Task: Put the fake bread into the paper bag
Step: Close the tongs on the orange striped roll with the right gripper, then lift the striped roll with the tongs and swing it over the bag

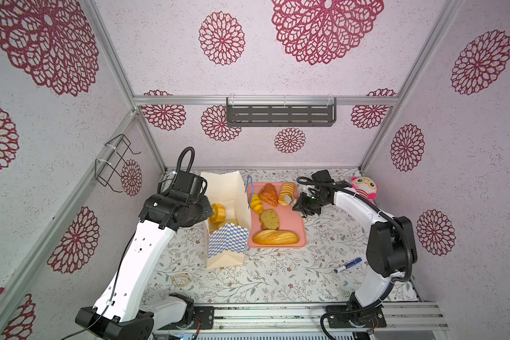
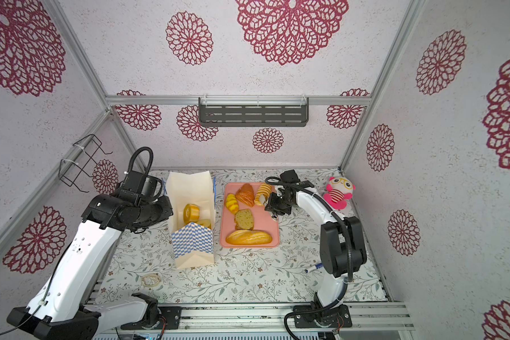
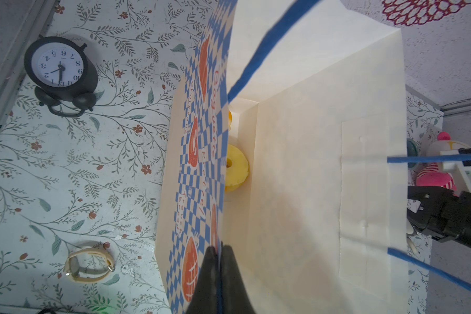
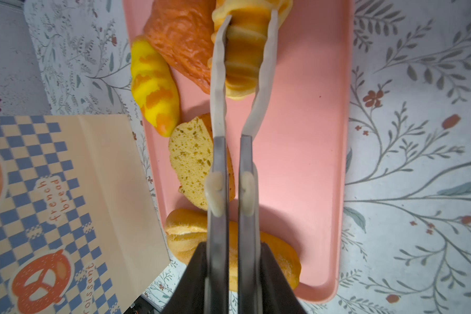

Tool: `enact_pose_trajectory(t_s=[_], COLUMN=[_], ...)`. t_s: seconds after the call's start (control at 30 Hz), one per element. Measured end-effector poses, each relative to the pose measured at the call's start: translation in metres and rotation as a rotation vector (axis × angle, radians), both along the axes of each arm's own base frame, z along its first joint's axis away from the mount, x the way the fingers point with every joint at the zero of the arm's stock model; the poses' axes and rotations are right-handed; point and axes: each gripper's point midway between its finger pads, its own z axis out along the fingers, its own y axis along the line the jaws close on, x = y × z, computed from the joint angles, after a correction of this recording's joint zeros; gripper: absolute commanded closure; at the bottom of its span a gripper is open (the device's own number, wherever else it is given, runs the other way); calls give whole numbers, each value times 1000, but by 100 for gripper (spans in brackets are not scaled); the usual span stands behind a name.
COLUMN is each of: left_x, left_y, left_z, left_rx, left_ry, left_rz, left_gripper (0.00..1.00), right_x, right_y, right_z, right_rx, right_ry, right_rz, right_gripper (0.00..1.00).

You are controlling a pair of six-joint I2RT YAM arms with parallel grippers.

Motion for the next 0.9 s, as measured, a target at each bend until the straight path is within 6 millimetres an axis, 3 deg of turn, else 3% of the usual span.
enact_pose_trajectory(t_s=[0.3, 0.43, 0.57, 0.7, 0.8, 0.9], left_x=[1, 1, 1, 2, 3, 3], left_y=[2, 3, 3, 3, 3, 3], left_z=[1, 1, 1, 2, 4, 6], left_rx=[11, 14, 16, 16, 13, 12], left_ry=[-6, -8, -8, -9, -15, -20], left_rz=[7, 9, 11, 11, 11, 11], left_gripper=[100, 100, 100, 100, 100, 100], right_x=[-25, -40, -63, -103, -136, -161], right_y=[1, 11, 38, 79, 106, 124], right_z=[100, 146, 209, 261, 281, 284], right_rx=[116, 187, 277, 369, 419, 443], right_ry=[-217, -314, -448, -542, -561, -549], right_rz=[29, 77, 181, 335, 441, 516], right_gripper=[100, 100, 100, 100, 100, 100])
